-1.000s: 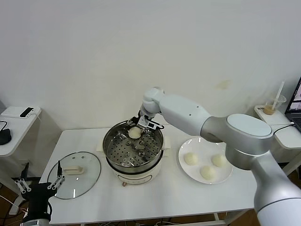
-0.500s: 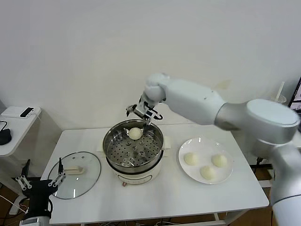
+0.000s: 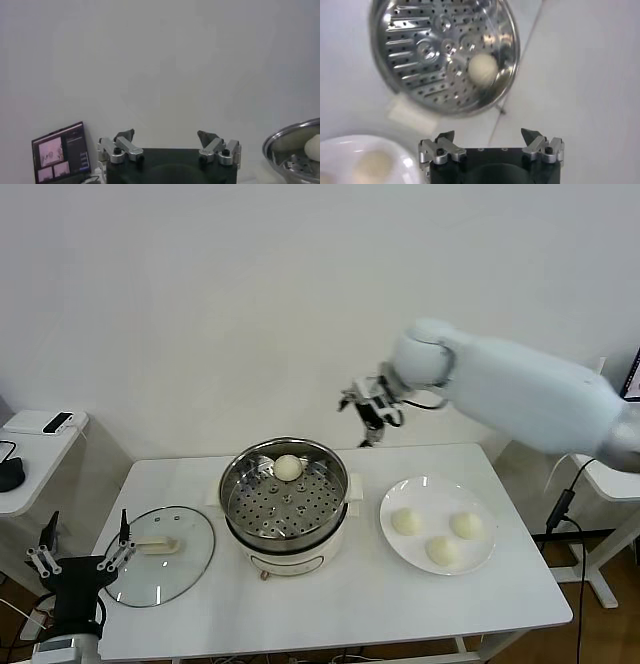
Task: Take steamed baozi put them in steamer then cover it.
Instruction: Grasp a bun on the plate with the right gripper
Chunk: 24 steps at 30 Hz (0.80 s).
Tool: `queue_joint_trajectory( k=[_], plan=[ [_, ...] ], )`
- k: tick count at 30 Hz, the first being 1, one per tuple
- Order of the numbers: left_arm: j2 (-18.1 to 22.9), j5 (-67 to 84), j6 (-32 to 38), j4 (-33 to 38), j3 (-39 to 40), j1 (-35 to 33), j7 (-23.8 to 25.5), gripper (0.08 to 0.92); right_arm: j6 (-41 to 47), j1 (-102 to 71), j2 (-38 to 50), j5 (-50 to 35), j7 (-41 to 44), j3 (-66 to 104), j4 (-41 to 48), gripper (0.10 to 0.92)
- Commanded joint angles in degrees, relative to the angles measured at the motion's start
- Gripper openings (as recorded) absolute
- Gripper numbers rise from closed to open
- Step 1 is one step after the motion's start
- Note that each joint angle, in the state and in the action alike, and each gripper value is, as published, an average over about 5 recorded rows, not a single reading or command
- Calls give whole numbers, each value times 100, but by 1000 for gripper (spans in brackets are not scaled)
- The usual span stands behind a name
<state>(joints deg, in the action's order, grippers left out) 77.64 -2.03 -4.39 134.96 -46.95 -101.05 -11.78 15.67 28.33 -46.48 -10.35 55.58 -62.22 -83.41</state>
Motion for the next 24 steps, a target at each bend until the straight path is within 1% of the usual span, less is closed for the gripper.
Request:
queue_joint_trajectory(
  k=[1,5,10,17,24],
  plan=[
    [-58,-23,-15,-27,-4,71,9,823,730,-1641,1775,230,-155,881,-1004,823],
    [-36,-70,-26,2,24,51,14,823,698,-2466,1764,502,-296,1364,-837,823],
    [-27,-105,-26,6,27,6,13,823,582,-3135,1494,814,-330,1685,-436,823],
    [-11,-156,-35,6,59,6,12,823,385,-3252,785,1244,-223,1690,428,823],
    [0,-165,-50,16,45,8,19,823,302,-3112,-3,1293,-225,1651,1112,823]
  ],
)
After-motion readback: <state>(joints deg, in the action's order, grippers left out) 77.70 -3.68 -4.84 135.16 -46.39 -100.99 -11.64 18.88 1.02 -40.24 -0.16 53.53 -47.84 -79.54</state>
